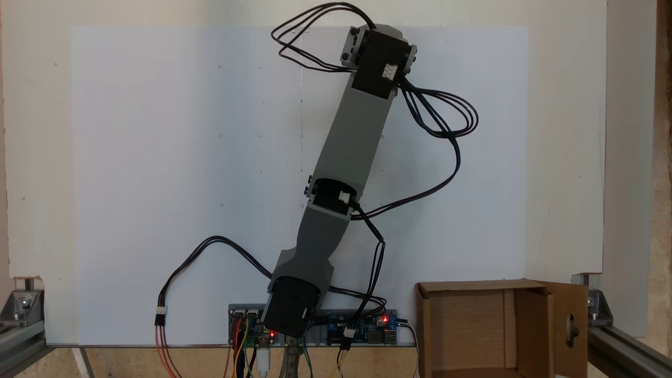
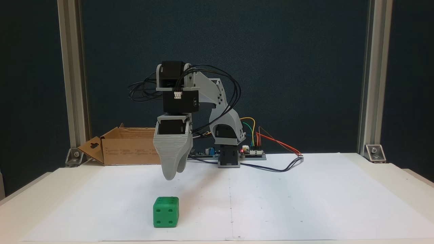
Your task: Grasp a green dice and put it in the bin.
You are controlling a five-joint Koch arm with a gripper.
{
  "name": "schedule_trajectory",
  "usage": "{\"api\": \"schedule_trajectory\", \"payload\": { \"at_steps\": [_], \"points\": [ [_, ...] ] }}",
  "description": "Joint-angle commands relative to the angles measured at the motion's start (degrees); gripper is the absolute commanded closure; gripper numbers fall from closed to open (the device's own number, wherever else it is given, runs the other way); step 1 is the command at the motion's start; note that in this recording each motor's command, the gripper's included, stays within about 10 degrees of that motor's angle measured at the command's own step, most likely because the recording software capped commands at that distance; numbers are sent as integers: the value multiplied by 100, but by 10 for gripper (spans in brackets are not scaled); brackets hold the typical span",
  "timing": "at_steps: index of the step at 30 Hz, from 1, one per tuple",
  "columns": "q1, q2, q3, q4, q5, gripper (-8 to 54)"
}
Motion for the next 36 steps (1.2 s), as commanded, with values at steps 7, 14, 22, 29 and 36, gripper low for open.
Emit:
{"api": "schedule_trajectory", "payload": {
  "at_steps": [7,14,22,29,36],
  "points": [
    [35,-123,-650,642,-369,-3],
    [70,-299,-721,527,-387,-3],
    [149,-563,-729,246,-492,-3],
    [176,-668,-729,-88,-483,-2],
    [176,-703,-729,-316,-475,-1]
  ]
}}
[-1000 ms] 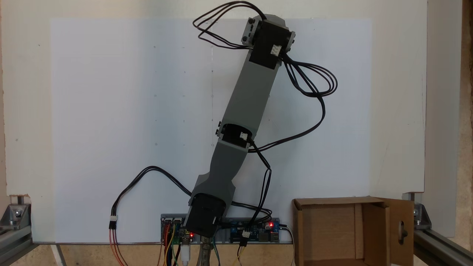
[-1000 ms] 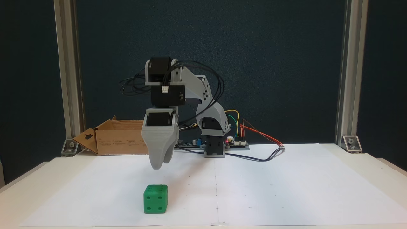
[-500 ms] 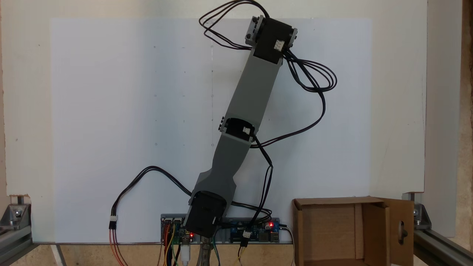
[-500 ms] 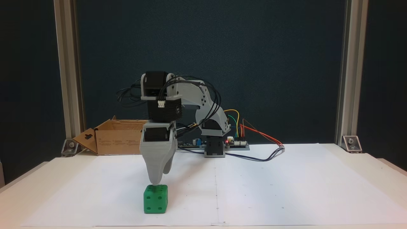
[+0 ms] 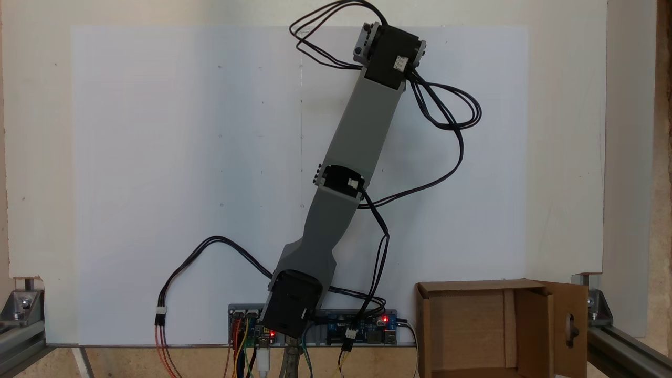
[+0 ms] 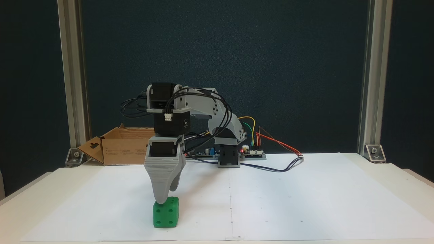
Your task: Grasp a green dice and put it in the bin.
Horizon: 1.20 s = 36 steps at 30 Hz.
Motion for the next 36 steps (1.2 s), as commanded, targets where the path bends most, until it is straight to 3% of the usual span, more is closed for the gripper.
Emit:
{"api": "schedule_trajectory", "payload": {
  "at_steps": [1,36],
  "points": [
    [0,79,-387,-62,-308,-1],
    [-18,-229,-387,-562,-299,7]
  ]
}}
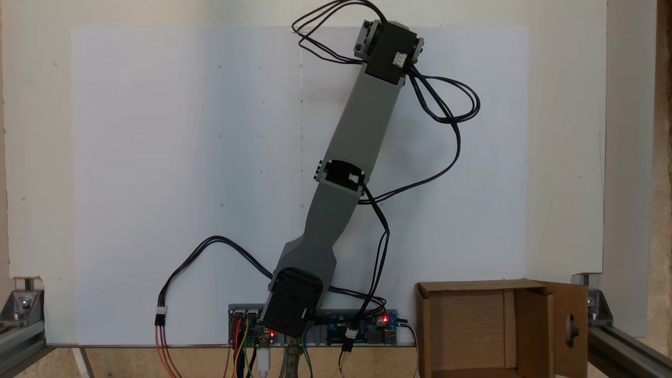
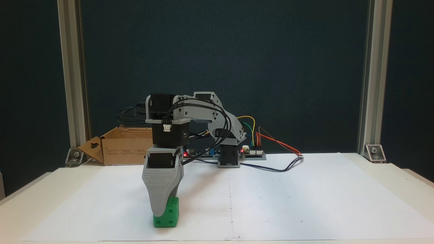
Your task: Grasp a green dice and put it in the bin.
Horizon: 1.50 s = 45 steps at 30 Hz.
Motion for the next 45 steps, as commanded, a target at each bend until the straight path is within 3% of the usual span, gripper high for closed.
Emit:
{"api": "schedule_trajectory", "payload": {
  "at_steps": [1,45],
  "points": [
    [0,62,-387,-44,-290,7],
    [-18,-246,-369,-343,-290,47]
  ]
}}
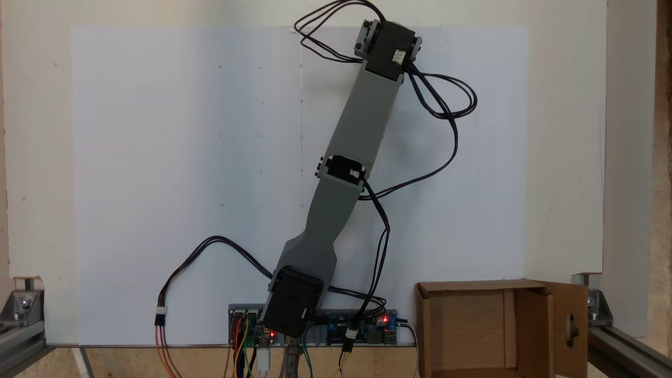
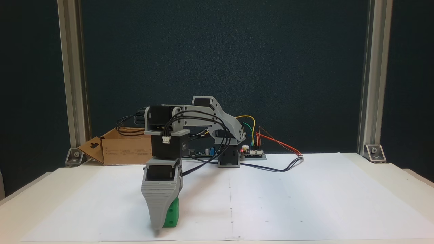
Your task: Grasp a green dice and put it in the bin.
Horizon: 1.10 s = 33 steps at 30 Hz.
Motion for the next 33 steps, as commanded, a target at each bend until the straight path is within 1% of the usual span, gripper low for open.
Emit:
{"api": "schedule_trajectory", "payload": {
  "at_steps": [1,11,13,18,21,28,30,32,33],
  "points": [
    [0,79,-369,-35,-290,60],
    [26,9,-325,-53,-290,69],
    [35,-9,-325,-114,-281,100],
    [62,-26,-316,-202,-290,101],
    [88,-26,-316,-211,-281,137],
    [114,-79,-316,-211,-290,144],
    [141,-79,-316,-211,-281,236],
    [158,-79,-316,-211,-281,282],
    [158,-79,-316,-211,-281,294]
  ]
}}
